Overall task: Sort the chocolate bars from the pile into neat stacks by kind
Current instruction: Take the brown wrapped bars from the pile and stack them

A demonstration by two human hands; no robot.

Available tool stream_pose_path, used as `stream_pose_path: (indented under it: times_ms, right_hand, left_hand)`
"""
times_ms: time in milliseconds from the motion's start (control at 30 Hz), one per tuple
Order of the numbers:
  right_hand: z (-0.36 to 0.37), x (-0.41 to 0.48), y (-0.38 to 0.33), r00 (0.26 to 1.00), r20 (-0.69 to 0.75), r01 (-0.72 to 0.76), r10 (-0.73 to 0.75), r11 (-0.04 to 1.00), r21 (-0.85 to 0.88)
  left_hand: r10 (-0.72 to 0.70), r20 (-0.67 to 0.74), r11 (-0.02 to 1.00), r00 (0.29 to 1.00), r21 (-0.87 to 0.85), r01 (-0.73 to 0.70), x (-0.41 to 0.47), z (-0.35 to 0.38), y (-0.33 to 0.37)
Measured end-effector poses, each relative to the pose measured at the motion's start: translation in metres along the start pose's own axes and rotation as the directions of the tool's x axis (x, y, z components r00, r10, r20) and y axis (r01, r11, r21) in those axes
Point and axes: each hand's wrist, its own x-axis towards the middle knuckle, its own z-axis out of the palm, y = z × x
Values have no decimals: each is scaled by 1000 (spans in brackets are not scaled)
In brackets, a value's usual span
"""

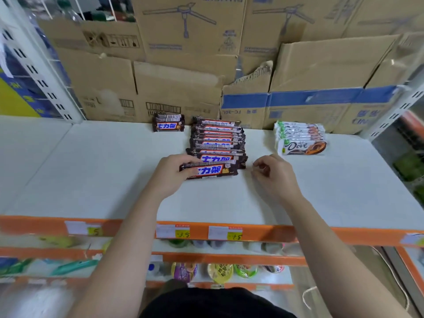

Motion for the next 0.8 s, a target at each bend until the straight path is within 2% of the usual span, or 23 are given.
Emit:
stream_pose_path:
  times_ms: [133,433,633,800]
  right_hand:
    - [-3,-8,6,999,-9,44,-44,999,-3]
    - [1,-10,8,998,-26,65,-65,998,-6]
    - [-1,-9,6,998,-10,68,-68,998,18]
    - [-1,-9,-10,990,-111,91,-84,994,55]
  left_hand:
    - [16,-24,999,1000,35,-16,4,12,8]
    - [46,-255,984,966,178,0,11,22,11]
    - [38,-297,963,954,266,44,15,24,10]
    - [77,-318,962,945,271,12,11,19,-1]
